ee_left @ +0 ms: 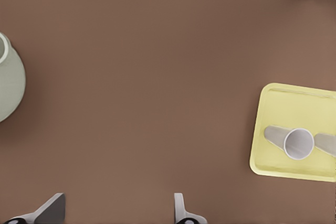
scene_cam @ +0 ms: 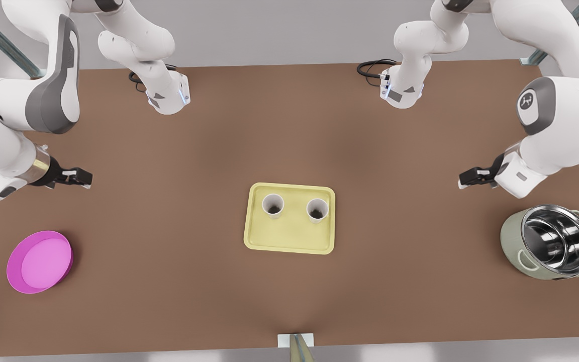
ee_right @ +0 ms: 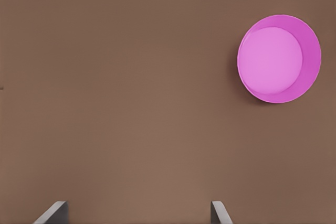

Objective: Use the left arm to pick up the white IKEA cup from the tray and place it on the middle-left position; use the right arm to pick up the white IKEA cup from the tray and place it on the middle-right position

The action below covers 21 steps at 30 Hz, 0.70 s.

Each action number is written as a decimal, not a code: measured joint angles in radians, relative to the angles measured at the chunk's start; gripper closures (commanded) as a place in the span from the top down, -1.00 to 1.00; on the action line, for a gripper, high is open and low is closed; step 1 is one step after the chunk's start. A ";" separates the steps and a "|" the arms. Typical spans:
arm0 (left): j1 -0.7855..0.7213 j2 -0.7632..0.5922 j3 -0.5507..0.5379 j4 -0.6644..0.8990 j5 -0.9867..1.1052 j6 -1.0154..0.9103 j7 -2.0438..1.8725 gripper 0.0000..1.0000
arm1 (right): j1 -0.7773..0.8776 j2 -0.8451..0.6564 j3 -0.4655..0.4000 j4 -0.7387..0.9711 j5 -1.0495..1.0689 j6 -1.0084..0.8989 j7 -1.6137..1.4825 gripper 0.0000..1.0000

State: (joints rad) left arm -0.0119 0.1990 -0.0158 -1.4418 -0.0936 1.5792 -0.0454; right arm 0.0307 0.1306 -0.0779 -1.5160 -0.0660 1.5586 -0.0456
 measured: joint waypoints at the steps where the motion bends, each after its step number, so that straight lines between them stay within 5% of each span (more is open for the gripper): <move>1: 0.002 -0.002 -0.009 0.001 0.000 0.002 0.002 1.00 | 0.000 0.000 0.000 0.000 0.000 0.005 -0.002 1.00; 5: -0.003 0.005 -0.026 0.005 0.002 0.009 0.010 1.00 | -0.001 0.014 0.016 -0.001 0.007 0.017 -0.007 1.00; 11: 0.008 0.011 -0.024 0.003 0.005 0.013 0.018 1.00 | 0.080 0.182 0.198 -0.021 0.028 0.109 0.040 1.00; 21: 0.007 0.012 -0.024 0.001 0.006 0.015 0.027 1.00 | 0.390 0.382 0.220 -0.143 0.032 0.485 0.365 1.00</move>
State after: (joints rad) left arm -0.0046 0.2113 -0.0397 -1.4408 -0.0873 1.5940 -0.0180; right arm 0.4210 0.5122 0.1421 -1.6590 -0.0336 2.0439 0.3191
